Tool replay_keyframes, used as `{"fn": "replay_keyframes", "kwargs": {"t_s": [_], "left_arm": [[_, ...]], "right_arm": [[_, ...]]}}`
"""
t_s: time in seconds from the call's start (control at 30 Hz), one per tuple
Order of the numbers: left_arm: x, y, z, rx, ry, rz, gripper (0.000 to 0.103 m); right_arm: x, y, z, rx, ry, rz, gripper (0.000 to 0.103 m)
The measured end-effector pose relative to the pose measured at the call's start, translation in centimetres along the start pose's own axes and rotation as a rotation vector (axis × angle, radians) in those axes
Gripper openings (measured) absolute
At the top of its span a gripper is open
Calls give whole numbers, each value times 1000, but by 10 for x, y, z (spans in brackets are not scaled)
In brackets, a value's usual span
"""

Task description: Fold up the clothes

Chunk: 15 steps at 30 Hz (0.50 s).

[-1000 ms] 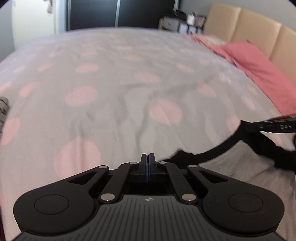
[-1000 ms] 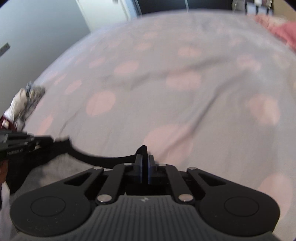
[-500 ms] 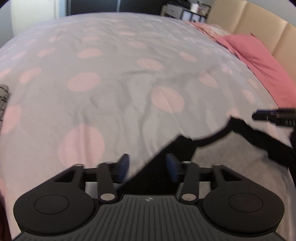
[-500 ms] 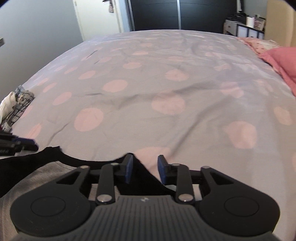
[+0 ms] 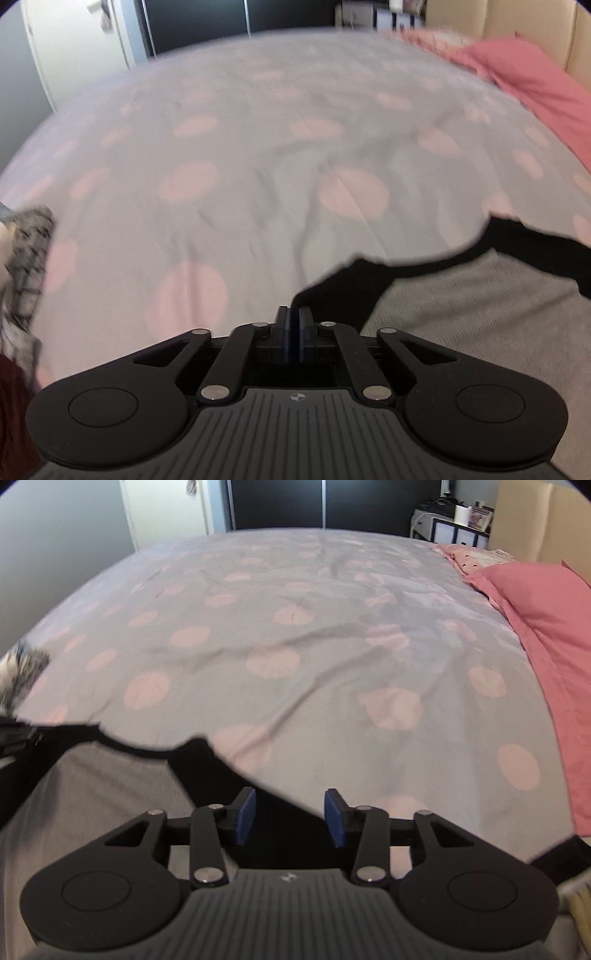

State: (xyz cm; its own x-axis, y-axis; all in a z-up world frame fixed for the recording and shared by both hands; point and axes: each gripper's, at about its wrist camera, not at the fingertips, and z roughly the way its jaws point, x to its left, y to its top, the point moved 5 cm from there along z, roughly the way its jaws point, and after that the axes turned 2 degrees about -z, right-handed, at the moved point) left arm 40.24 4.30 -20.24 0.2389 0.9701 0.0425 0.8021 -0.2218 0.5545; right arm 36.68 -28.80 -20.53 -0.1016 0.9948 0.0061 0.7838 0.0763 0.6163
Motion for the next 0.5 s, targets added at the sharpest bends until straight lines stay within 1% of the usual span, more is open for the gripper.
{"fn": "replay_keyframes", "kwargs": {"t_s": [0.03,0.07,0.1,0.13,0.23,0.3,0.4,0.5], "left_arm": [[-2,-1,-4,-3,8,5,9],[-4,-1,-11,-14,2,4,12],[-5,-1,-19,-25,-4,3,20],[-7,-1,-29,-33,-17,2,24],[-15,-4,-64,-66,-44,26,24],[-23,-13,-87,-71,-79,37,24],[-37,-37,-117,-55,-139,50,24],[-48,-67,-145,-44,-142,99,24]], "right_arm": [[3,-5,-6,16,1,-15,51],[6,-11,-12,27,6,-29,52],[9,-17,-19,37,14,-44,52],[13,-24,-26,47,25,-59,52],[27,-48,-50,69,55,-126,52],[40,-66,-68,77,71,-178,52],[58,-98,-93,86,96,-226,52],[76,-133,-116,92,118,-284,51]]}}
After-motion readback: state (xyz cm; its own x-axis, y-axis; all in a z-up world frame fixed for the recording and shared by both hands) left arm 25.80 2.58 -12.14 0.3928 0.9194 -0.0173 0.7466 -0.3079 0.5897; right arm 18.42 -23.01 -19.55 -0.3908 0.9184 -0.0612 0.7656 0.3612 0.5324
